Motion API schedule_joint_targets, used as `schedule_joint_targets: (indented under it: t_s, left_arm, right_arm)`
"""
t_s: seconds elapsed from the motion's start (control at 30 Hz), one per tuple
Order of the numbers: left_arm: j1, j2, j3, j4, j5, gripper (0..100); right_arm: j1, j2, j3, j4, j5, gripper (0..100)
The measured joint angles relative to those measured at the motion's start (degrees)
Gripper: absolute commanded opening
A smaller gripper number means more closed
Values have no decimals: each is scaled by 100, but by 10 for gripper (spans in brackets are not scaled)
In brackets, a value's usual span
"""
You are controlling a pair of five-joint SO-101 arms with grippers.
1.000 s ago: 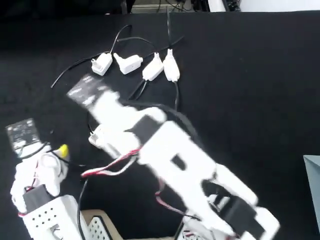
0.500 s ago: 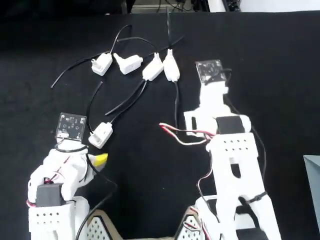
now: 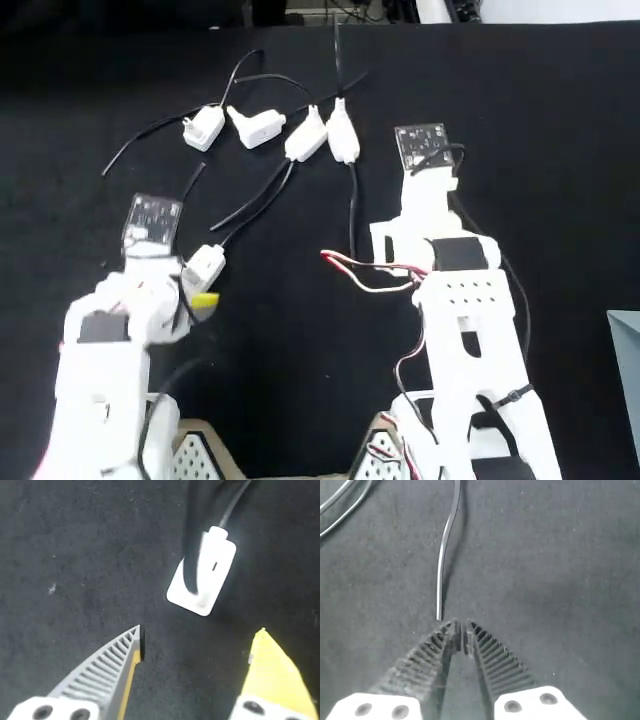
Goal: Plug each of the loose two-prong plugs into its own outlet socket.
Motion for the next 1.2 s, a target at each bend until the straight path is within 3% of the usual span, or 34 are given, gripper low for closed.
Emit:
schedule_joint_targets:
  t_s: [0.1,0.3,0.43,0.97,1.2]
  left_arm:
    - [70,1240,-492,-334,0,334]
    - [88,3393,-1178,-1310,-9,179]
    - [185,4281,-1618,-1503,-9,109]
    - [114,3982,-3587,-571,-18,68]
    - [114,4246,-4167,-844,237,76]
  right_arm:
    - [0,0,0,0,0,13]
    - [0,0,0,0,0,13]
    - [0,0,0,0,0,13]
    - [0,0,97,-26,0,13]
    - [0,0,97,-26,0,13]
